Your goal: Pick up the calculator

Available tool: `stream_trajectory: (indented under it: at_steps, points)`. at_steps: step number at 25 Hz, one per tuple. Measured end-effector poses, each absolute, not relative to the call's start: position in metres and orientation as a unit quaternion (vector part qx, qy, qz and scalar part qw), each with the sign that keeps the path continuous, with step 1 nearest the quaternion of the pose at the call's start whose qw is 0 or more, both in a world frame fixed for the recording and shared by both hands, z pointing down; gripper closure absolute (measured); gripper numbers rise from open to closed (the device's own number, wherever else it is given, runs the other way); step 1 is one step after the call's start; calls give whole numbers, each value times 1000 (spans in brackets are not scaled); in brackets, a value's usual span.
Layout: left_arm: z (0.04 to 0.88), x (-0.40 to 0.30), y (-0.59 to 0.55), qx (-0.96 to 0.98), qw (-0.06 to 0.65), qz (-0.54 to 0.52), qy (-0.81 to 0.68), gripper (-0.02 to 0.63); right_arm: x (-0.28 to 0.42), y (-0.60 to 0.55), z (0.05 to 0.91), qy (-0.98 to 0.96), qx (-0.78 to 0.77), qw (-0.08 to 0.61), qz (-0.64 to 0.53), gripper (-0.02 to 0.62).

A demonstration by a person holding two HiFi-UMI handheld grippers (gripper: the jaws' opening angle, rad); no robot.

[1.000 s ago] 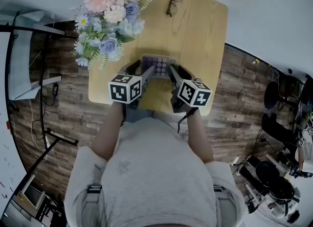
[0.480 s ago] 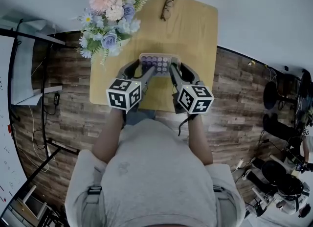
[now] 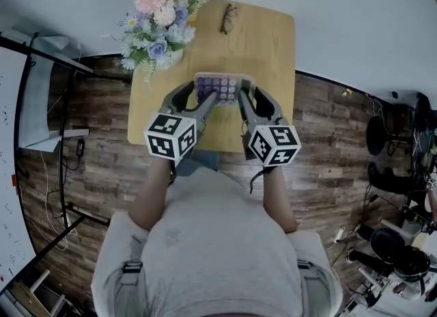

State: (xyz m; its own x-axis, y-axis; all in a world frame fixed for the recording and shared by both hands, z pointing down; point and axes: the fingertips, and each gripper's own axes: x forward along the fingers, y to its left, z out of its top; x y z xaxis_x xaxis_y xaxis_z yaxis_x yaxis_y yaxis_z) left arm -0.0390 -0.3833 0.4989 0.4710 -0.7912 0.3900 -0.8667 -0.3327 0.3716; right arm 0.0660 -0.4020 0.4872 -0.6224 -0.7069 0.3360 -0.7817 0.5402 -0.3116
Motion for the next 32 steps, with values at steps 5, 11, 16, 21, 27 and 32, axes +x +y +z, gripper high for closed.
stream_trajectory:
  at_steps: [5, 11, 16, 21, 27, 32]
  points:
    - [473, -36, -374, 825, 244, 54, -507, 352, 70, -392, 463, -879, 431, 61, 194, 469]
    - [438, -33, -364, 837, 206, 36, -506, 352, 74, -378, 429, -886, 437, 32, 154, 469]
    - [413, -27, -355, 846, 170, 28, -504, 353, 80, -368, 404, -887, 444, 11, 126, 469]
    - [392, -22, -345, 853, 147, 16, -501, 352, 85, -357, 384, -888, 449, -7, 103, 469]
    - [366, -17, -334, 860, 116, 2, -498, 352, 91, -343, 358, -888, 454, -27, 69, 468]
    - [347, -13, -326, 863, 91, -9, -496, 351, 94, -333, 338, -886, 460, -41, 38, 468]
